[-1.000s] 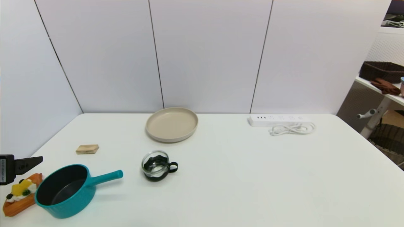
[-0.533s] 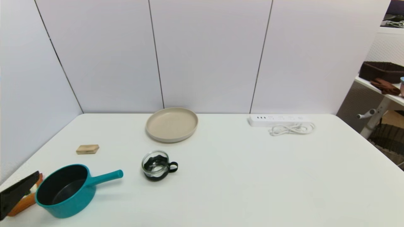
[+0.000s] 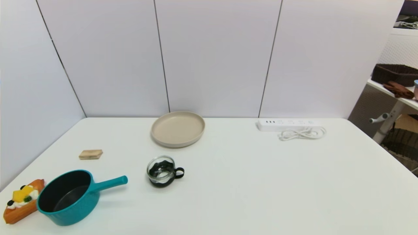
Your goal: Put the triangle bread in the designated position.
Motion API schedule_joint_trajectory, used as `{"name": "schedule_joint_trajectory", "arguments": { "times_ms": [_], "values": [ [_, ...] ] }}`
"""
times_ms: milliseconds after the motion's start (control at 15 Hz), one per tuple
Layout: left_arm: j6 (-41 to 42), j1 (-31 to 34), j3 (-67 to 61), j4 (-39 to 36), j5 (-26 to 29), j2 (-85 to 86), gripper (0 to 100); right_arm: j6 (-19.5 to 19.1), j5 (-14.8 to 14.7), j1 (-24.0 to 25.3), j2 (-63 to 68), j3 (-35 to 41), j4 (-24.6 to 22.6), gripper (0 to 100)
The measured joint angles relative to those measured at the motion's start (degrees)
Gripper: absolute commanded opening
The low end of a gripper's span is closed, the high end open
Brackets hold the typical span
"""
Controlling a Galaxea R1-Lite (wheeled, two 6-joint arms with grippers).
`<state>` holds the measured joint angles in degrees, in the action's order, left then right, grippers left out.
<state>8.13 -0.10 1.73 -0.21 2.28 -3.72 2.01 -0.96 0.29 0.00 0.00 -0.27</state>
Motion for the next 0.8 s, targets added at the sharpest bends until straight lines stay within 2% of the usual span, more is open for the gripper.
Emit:
{"name": "schedule_joint_trajectory", "arguments": {
  "times_ms": [133, 400, 800],
  "values": [
    [-1.1, -0.1, -1.3, 0.0, -0.5, 2.2, 100, 0.0, 0.0, 0.0, 0.0, 0.0, 0.0, 100],
    [-11.4, -0.1, -1.6, 0.0, -2.7, 3.6, 100, 0.0, 0.0, 0.0, 0.0, 0.0, 0.0, 100],
    [-11.7, -0.1, -1.7, 0.0, -2.9, 3.8, 100, -0.1, 0.0, 0.0, 0.0, 0.0, 0.0, 100]
  ]
}}
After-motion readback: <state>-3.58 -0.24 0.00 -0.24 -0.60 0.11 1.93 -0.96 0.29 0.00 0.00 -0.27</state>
